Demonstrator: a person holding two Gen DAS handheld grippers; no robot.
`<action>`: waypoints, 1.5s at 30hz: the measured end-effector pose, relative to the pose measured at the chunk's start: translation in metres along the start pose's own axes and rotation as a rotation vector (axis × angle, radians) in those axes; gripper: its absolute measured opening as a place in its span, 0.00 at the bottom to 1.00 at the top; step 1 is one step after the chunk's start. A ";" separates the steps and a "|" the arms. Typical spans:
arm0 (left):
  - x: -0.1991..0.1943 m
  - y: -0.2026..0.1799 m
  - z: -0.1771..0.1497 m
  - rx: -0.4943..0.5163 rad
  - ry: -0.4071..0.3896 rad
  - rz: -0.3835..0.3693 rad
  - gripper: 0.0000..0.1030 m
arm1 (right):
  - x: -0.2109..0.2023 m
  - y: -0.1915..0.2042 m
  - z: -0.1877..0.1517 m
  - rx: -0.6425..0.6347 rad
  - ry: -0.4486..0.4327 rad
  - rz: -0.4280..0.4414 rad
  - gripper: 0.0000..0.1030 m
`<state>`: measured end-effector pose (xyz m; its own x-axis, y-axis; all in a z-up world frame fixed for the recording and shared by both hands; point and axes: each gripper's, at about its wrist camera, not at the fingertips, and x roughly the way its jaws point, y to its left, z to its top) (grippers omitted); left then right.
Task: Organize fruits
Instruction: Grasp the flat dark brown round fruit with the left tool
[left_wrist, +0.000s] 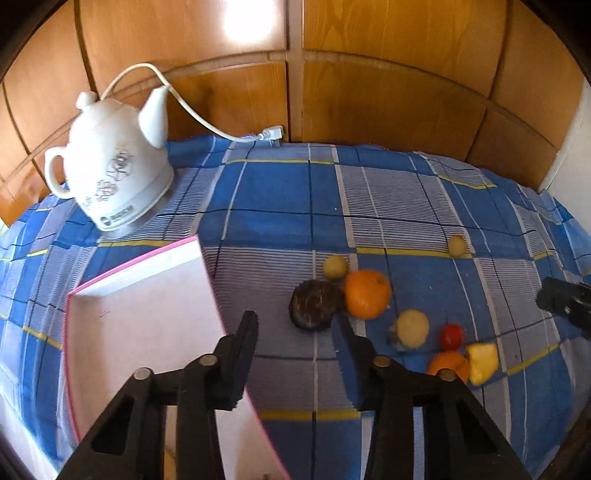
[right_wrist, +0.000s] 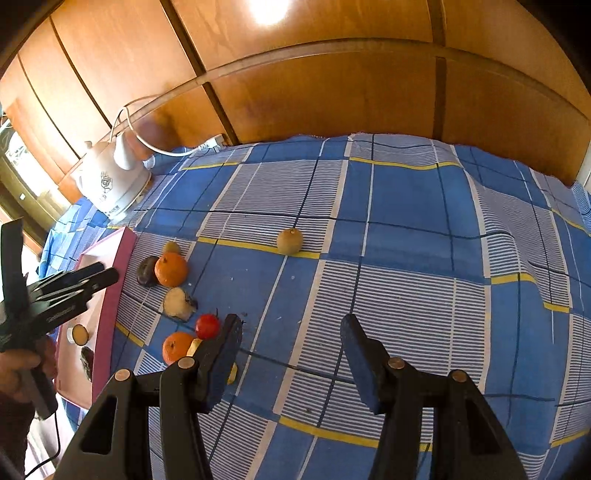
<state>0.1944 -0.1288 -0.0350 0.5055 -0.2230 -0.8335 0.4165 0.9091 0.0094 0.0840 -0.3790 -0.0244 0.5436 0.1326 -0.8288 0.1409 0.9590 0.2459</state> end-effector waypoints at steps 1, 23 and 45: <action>0.006 -0.005 0.002 0.046 -0.002 0.007 0.40 | 0.000 0.000 0.000 0.001 0.002 0.003 0.55; 0.051 -0.012 0.021 0.304 0.051 -0.148 0.62 | 0.006 -0.004 0.001 0.027 0.028 0.001 0.55; 0.069 -0.024 0.015 0.435 0.125 -0.167 0.43 | 0.013 -0.003 0.001 0.012 0.055 -0.008 0.55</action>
<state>0.2308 -0.1718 -0.0847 0.3217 -0.2851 -0.9029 0.7749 0.6273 0.0780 0.0915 -0.3804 -0.0349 0.4963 0.1386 -0.8570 0.1550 0.9572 0.2445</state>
